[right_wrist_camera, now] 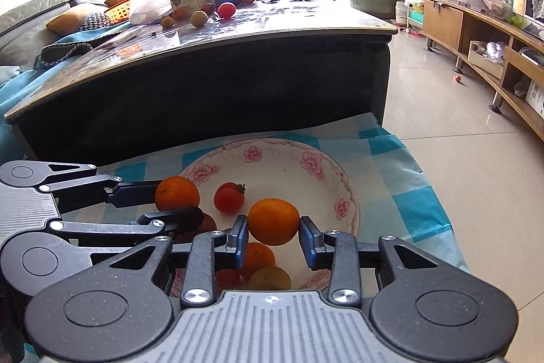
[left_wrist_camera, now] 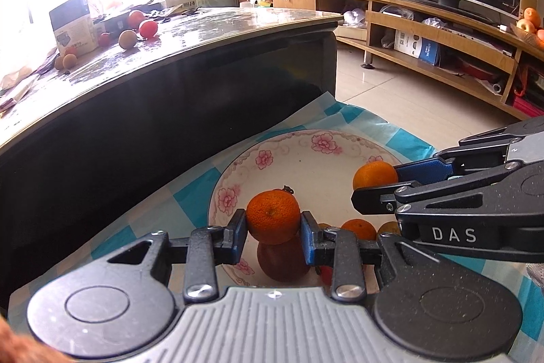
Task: Organize fruits
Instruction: 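Carry both tangerines over the white bowl and lower them in, then open both tools to release the tangerines and lift away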
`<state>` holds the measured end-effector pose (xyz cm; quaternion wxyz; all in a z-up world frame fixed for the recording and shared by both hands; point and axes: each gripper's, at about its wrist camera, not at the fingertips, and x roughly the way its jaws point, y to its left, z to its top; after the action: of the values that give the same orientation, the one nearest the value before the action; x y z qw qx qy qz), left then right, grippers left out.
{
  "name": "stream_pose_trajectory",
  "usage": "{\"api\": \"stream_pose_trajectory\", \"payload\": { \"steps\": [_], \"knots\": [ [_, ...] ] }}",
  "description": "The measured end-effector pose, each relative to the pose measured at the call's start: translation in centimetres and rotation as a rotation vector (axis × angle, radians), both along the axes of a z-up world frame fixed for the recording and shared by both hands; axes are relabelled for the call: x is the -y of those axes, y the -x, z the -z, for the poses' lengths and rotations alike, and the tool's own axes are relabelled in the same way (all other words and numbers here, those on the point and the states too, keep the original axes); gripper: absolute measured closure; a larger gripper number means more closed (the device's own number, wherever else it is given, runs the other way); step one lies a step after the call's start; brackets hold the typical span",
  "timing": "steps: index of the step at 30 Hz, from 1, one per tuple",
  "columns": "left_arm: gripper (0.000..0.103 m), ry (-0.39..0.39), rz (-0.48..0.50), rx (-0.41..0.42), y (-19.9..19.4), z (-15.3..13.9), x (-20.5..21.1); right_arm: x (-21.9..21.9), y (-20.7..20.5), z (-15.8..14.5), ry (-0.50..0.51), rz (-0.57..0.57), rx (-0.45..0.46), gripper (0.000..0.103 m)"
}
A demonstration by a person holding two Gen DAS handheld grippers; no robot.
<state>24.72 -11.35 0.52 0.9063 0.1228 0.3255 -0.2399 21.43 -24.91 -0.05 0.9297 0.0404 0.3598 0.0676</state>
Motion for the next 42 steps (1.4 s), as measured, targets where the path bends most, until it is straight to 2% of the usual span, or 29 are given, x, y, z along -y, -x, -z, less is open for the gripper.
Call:
{"api": "stream_pose_trajectory", "payload": {
  "steps": [18, 42],
  "knots": [
    [0.061, 0.011, -0.003, 0.007, -1.0, 0.8, 0.3, 0.3, -0.8, 1.0, 0.033, 0.022, -0.023, 0.072],
    [0.054, 0.018, -0.038, 0.006, -0.5, 0.2, -0.4, 0.4, -0.2, 0.0, 0.09, 0.031, -0.002, 0.066]
  ]
}}
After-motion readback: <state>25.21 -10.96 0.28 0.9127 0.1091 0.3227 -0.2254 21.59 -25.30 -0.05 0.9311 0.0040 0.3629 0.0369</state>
